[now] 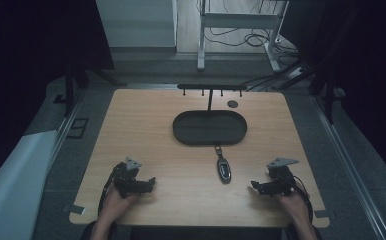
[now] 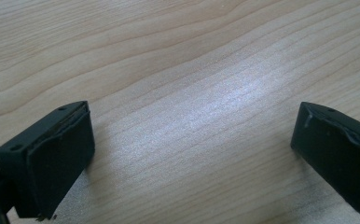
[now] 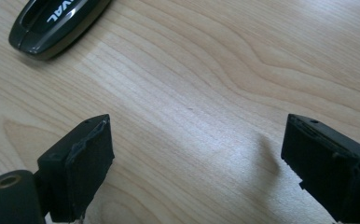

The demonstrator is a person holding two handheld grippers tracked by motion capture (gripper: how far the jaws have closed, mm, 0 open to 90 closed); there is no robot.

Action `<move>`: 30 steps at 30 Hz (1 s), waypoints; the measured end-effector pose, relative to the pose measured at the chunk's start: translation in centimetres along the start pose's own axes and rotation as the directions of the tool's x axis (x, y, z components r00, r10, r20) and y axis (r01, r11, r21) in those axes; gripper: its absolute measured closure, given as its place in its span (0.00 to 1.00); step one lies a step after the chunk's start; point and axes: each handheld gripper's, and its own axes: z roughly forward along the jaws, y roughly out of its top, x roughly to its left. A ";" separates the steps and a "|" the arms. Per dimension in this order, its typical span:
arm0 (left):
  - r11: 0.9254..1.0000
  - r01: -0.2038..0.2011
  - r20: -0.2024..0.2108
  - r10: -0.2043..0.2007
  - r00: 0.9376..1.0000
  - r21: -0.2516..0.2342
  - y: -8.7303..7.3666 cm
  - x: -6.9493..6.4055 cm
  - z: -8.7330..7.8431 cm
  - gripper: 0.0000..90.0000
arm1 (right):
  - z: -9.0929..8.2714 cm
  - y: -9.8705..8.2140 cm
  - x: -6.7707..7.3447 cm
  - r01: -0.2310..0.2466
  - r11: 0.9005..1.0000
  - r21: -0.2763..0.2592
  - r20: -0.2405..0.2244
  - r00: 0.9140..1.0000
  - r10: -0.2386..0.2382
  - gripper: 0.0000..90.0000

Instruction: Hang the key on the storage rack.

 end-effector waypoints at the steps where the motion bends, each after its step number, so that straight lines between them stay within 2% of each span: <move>1: 1.000 0.001 0.000 -0.001 1.000 -0.001 0.0 0.0 0.0 0.00 | 0.0 0.0 0.0 -0.001 1.000 -0.001 -0.001 1.000 0.001 0.10; 12: 1.000 0.000 0.001 0.000 1.000 -0.001 0.0 0.0 0.0 0.00 | -0.1 0.1 0.1 0.005 1.000 -0.004 -0.003 1.000 -0.005 0.10; 30: 1.000 0.000 0.001 0.000 1.000 -0.001 0.0 0.0 0.0 0.00 | 0.2 1.2 1.1 0.033 0.998 0.049 -0.021 0.999 -0.032 0.09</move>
